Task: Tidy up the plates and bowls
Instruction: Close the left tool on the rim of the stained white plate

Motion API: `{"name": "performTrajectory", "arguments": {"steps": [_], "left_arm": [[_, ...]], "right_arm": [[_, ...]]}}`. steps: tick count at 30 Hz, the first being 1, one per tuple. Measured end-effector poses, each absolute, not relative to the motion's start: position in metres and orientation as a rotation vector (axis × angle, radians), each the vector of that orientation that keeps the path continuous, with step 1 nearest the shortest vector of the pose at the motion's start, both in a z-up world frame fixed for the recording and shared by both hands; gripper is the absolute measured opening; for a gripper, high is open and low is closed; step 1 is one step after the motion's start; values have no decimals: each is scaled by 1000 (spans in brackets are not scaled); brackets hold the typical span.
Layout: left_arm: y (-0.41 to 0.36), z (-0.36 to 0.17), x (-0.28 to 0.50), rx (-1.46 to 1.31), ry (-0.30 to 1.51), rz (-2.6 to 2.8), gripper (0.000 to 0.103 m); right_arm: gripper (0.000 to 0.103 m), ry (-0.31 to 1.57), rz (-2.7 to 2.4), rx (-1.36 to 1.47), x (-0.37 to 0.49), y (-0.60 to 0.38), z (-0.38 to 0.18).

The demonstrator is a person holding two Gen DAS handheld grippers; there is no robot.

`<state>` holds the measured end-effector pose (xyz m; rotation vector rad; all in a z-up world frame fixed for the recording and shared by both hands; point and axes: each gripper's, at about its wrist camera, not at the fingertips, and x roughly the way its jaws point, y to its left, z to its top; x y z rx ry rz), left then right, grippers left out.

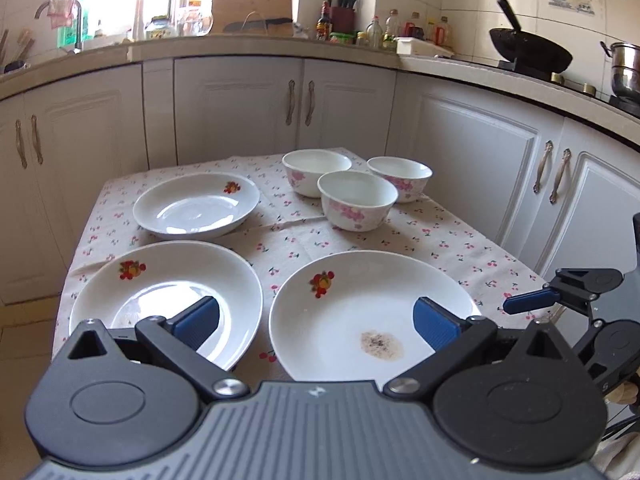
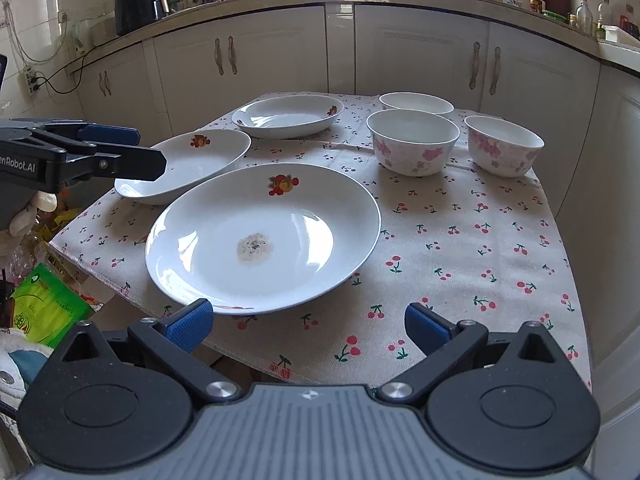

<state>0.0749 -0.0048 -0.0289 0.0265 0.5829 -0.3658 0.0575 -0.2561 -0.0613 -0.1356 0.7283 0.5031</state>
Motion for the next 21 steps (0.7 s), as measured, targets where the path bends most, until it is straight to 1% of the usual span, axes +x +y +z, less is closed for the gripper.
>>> {"name": "performTrajectory", "arguments": {"steps": [7, 21], "left_arm": [[1, -31, 90, -1, 632, -388, 102], [-27, -32, 134, 143, 746, -516, 102]], "right_arm": [[103, 741, 564, -175, 55, -256, -67], [103, 705, 622, -304, 66, -233, -81]]}}
